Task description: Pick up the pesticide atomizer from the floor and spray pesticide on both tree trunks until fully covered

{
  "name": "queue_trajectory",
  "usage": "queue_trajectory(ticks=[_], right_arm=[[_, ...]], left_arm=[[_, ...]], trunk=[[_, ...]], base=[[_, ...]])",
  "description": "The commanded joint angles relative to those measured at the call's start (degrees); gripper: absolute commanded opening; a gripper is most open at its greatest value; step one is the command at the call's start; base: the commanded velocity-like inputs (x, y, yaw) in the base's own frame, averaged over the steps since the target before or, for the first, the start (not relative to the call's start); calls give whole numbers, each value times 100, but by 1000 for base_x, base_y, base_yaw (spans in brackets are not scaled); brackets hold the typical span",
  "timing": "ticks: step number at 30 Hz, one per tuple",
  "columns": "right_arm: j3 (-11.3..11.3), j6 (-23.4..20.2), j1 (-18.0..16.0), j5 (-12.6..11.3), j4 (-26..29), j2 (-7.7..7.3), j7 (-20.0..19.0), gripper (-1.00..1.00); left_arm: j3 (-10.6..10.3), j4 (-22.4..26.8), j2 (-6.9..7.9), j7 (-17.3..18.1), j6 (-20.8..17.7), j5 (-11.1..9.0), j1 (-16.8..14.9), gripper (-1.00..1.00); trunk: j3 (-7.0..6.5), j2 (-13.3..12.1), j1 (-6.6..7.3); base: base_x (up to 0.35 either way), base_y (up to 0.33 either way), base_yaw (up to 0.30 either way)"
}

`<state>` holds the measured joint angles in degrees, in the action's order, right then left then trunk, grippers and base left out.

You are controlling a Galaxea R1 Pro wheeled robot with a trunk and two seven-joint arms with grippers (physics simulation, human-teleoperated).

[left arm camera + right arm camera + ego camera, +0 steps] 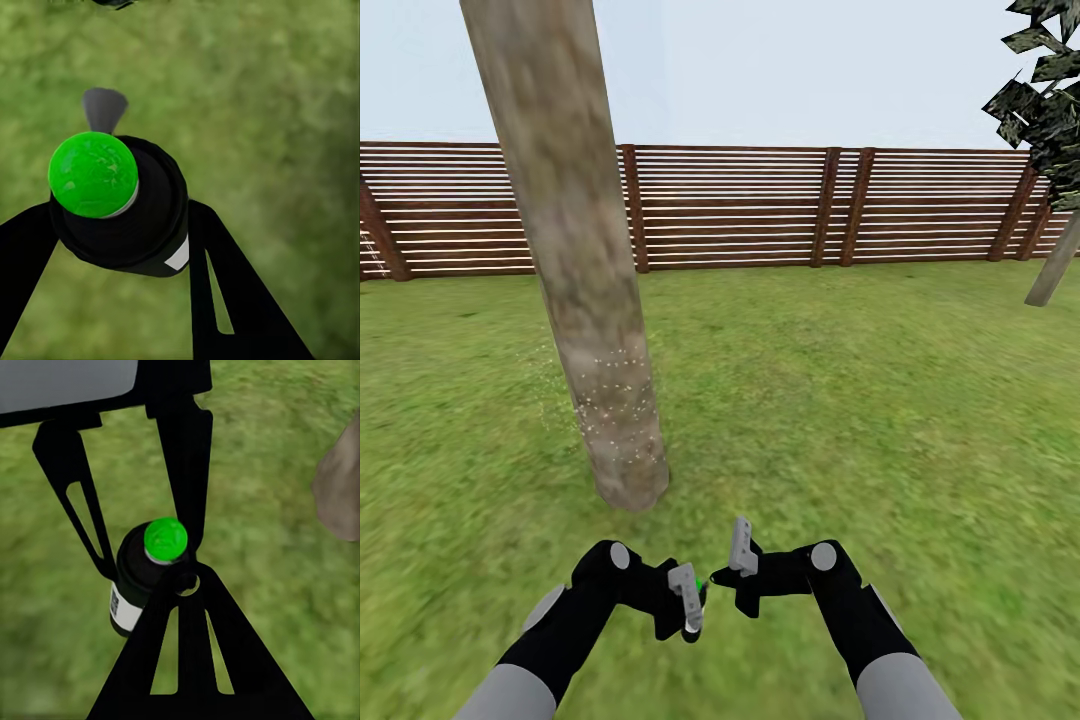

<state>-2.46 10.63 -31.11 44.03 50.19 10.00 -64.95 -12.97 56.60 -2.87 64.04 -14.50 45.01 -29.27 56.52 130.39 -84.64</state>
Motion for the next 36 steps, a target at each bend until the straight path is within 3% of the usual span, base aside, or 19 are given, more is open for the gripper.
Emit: queue_trajectory(ticks=[1, 3, 4, 5, 8, 18, 23, 29, 31, 36], right_arm=[[0, 0, 0, 0, 0, 0, 0, -100], [0, 0, 0, 0, -4, 0, 0, -100], [0, 0, 0, 0, -6, 0, 0, -100], [0, 0, 0, 0, -5, 0, 0, -100], [0, 0, 0, 0, -6, 0, 0, -100], [0, 0, 0, 0, -6, 0, 0, -100], [0, 1, 0, 0, -9, 0, 0, -100], [0, 1, 0, 0, -7, 0, 0, -100], [0, 4, 0, 3, -8, 0, 0, -100], [0, 7, 0, 6, -9, 0, 0, -100]], left_arm=[[2, 0, -2, 8, 0, -5, 0, -100], [2, 3, -3, 11, 0, -10, 0, -100], [-1, 4, -3, 12, 0, -92, 0, -100], [-9, 1, 0, 0, 0, -311, -1, -100], [-12, 0, 5, -5, 0, -440, -4, -100], [-6, 0, -3, -16, 0, -472, -49, -100], [-4, 0, 1, -14, 3, -593, -63, -100], [-16, -162, 44, -50, 4, -566, -63, -100], [-9, -224, 107, -110, 7, -551, -62, -100], [-10, -254, 601, -130, 2, -535, -28, -100]], trunk=[[0, 0, 0], [0, 0, 0], [0, 0, 0], [0, 0, 0], [0, 0, 0], [0, 0, 0], [0, 0, 0], [0, 0, 0], [0, 0, 0], [0, 0, 0]], base=[[0, 0, 0], [0, 0, 0], [0, 0, 0], [0, 0, 0], [0, 0, 0], [0, 0, 0], [0, 0, 0], [0, 0, 0], [0, 0, 0], [0, 0, 0]])
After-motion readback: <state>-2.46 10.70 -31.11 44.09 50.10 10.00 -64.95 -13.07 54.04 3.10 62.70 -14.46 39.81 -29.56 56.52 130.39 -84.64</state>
